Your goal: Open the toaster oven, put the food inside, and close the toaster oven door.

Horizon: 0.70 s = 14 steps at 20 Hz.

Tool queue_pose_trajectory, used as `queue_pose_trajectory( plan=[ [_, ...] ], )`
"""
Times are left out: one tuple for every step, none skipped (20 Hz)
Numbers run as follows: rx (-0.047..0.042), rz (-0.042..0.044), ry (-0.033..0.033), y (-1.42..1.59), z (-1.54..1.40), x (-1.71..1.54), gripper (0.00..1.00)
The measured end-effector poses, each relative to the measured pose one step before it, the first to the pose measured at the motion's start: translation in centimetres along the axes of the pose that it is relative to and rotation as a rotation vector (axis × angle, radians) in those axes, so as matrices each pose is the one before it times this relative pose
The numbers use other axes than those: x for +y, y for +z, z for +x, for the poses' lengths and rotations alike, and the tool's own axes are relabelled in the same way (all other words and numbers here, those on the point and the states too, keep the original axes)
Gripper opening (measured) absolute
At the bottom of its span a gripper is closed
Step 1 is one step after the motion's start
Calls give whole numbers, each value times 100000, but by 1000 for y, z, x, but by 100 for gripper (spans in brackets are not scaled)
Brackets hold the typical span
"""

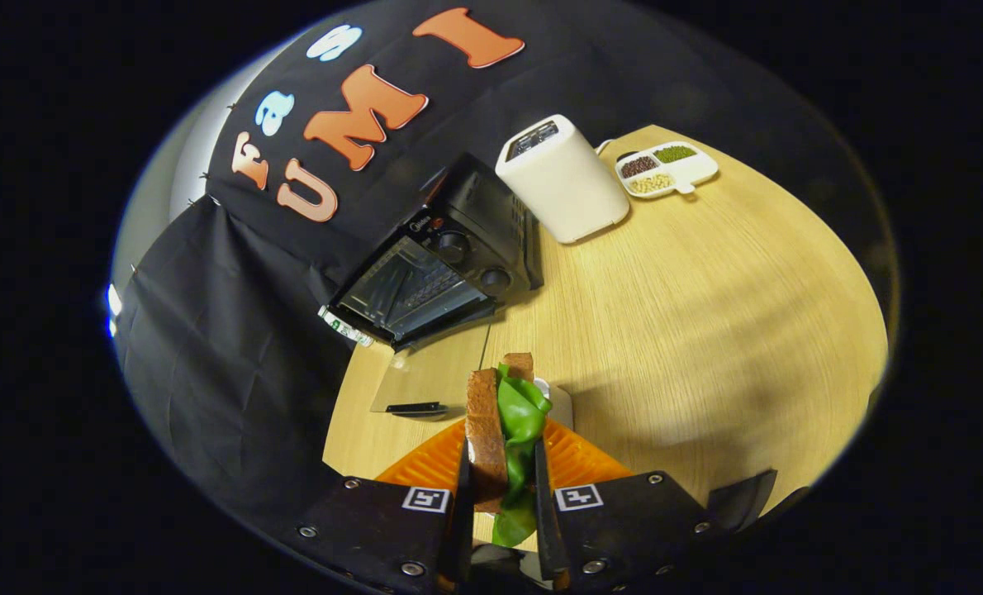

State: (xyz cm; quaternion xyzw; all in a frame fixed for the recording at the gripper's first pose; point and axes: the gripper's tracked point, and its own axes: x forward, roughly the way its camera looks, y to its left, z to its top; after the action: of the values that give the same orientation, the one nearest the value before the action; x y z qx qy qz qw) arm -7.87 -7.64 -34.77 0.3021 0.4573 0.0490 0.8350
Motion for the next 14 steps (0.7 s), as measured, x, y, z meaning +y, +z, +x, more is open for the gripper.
queue_pose_trajectory(
  plan=[
    [-2254, 79, -363, 609, -129, 493, 32],
    [-2410, 265, -182, 523, -139, 702, 32],
    [-2844, 575, 167, 706, -9, 745, 32],
    [-2916, 690, 438, 591, 9, 969, 32],
    [-2904, 1026, 741, 574, 197, 1052, 32],
    [-2636, 1554, 1404, 409, 290, 1276, 32],
    [-2016, 1728, 2022, 312, 470, 1378, 32],
    [-2080, 1664, 2518, 161, 401, 1399, 32],
    [-1780, 1259, 2177, 222, 831, 1438, 32],
    [-1933, 392, 1572, 60, 710, 1094, 32],
    [-1814, -97, 1166, 173, 856, 949, 32],
    [-1194, -197, 1303, -141, 993, 924, 32],
    [-678, 616, 1247, -156, 1047, 769, 32],
    [-204, 863, 1285, -237, 1068, 779, 32]
  ],
)
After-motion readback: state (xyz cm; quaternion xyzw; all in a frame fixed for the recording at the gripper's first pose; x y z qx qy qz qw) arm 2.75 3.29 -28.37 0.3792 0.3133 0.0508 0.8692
